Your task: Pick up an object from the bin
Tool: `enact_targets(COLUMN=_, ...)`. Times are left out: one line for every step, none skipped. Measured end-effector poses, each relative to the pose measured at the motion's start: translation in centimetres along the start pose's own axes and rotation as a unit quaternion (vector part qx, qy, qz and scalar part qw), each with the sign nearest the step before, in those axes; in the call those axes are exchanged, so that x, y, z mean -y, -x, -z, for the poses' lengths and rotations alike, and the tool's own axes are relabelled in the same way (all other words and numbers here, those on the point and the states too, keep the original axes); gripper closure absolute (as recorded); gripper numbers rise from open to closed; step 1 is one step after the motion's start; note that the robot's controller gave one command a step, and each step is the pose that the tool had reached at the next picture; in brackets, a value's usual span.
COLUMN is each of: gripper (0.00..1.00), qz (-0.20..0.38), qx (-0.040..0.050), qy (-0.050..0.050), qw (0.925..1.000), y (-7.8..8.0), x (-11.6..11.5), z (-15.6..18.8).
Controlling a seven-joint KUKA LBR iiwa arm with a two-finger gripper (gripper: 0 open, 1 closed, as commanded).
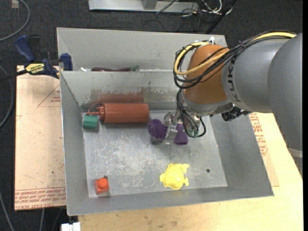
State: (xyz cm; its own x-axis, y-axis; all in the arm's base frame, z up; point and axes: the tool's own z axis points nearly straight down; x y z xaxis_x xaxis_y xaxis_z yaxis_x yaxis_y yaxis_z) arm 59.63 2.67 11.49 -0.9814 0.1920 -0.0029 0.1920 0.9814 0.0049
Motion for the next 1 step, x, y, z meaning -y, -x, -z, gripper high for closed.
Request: enact_targets(gripper=1.00, qz=0.000, qx=-0.0009, qy=0.000, qw=1.0000, y=-0.03, x=0.00, z=1.66)
